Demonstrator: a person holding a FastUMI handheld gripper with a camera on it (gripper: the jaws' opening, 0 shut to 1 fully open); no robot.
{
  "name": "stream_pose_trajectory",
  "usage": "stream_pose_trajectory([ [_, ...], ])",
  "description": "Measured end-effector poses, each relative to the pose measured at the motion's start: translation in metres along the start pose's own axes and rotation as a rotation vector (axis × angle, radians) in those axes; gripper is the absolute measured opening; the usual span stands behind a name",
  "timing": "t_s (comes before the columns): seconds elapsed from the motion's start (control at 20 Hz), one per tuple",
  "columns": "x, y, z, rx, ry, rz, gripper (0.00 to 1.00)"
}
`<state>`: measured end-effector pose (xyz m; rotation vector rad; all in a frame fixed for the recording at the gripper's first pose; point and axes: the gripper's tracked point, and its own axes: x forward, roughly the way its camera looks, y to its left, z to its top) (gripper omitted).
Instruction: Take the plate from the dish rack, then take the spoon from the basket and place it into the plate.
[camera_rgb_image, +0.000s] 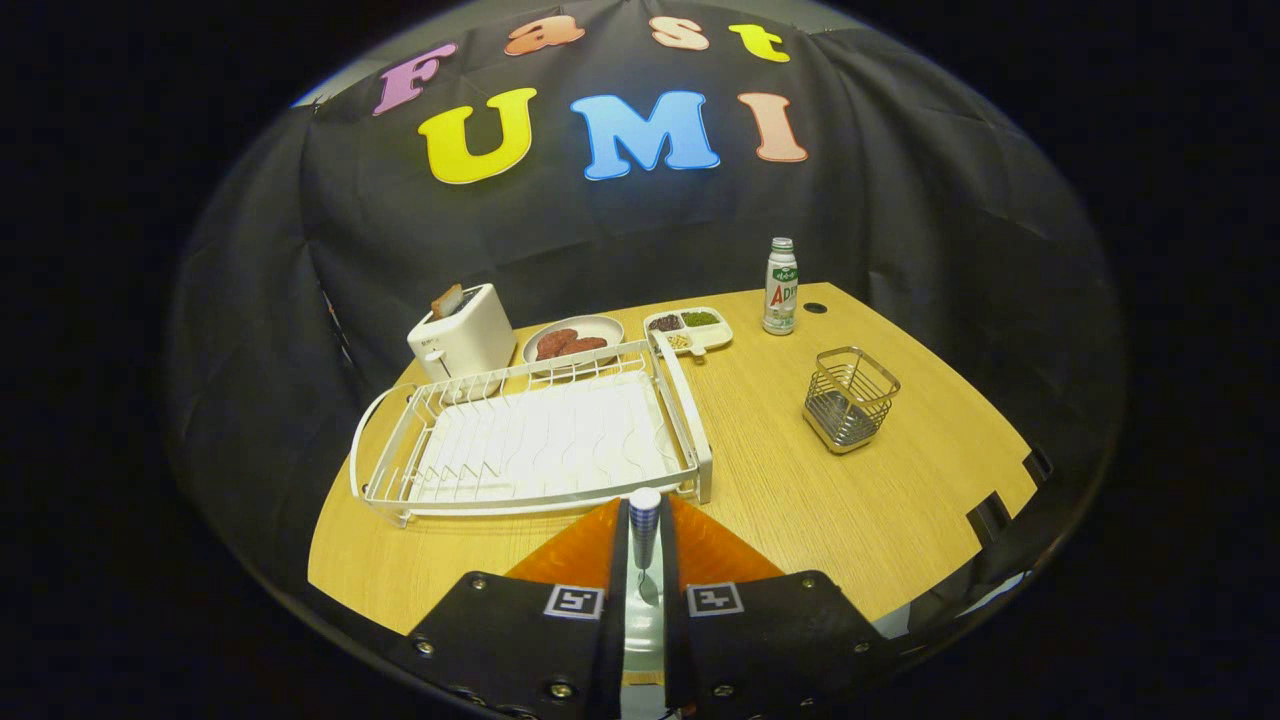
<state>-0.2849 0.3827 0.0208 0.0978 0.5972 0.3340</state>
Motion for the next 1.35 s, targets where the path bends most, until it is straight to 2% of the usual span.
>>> stream_pose_trajectory([
  [0.15, 0.0, -0.003, 0.015, 0.012, -0.031, -0.007, 0.16],
  [0.2, 0.0, -0.005, 0.019, 0.015, -0.035, -0.012, 0.21],
  [0.6, -0.003, -0.001, 0.055, 0.005, -0.104, 0.0, 0.21],
  [1.05, -0.066, 0.016, 0.208, -0.13, -0.497, 0.06, 0.21],
  [1.35, -0.094, 0.02, 0.255, -0.173, -0.638, 0.094, 0.21],
])
